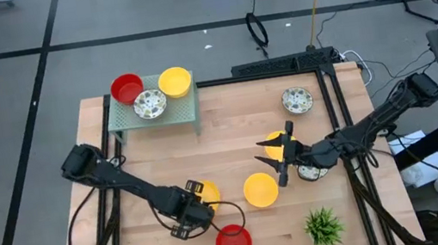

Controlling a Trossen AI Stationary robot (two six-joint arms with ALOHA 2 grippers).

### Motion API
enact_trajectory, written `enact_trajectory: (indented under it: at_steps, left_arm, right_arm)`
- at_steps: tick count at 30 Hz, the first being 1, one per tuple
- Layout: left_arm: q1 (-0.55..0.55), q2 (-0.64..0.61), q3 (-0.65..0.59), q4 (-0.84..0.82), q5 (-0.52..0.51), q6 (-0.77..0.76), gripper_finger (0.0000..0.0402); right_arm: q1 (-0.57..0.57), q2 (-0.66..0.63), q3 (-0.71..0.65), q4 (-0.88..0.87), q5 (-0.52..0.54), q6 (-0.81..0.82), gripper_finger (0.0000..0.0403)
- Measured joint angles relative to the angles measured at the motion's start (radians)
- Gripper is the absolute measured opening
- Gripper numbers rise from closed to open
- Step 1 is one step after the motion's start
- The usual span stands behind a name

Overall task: Pick & Place Mini bowls
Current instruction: Stack the yellow bowl on top of the yellow bowl on the shelf

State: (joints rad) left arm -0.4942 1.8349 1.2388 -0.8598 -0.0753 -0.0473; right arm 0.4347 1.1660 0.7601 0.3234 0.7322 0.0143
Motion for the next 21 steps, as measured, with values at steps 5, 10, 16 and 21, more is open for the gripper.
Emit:
enact_trajectory:
  at_steps: [5, 10, 16, 21]
  left_arm:
    - [-0.001, 0.048, 0.000, -0.003, -0.028, -0.024, 0.0148]
    - [0.001, 0.053, 0.000, -0.002, -0.039, -0.056, 0.0093]
    - [0.005, 0.023, 0.000, -0.009, -0.032, -0.106, 0.0011]
    - [0.009, -0.064, 0.000, -0.017, -0.032, -0.112, 0.0006]
  right_arm:
    - [-0.001, 0.000, 0.000, 0.001, 0.000, 0.000, 0.0171]
    - [-0.001, 0.000, -0.001, 0.002, 0.000, 0.000, 0.0171]
    - [-0.001, 0.000, -0.001, 0.004, 0.000, 0.000, 0.0171]
    - [-0.001, 0.000, -0.001, 0.008, -0.003, 0.019, 0.0171]
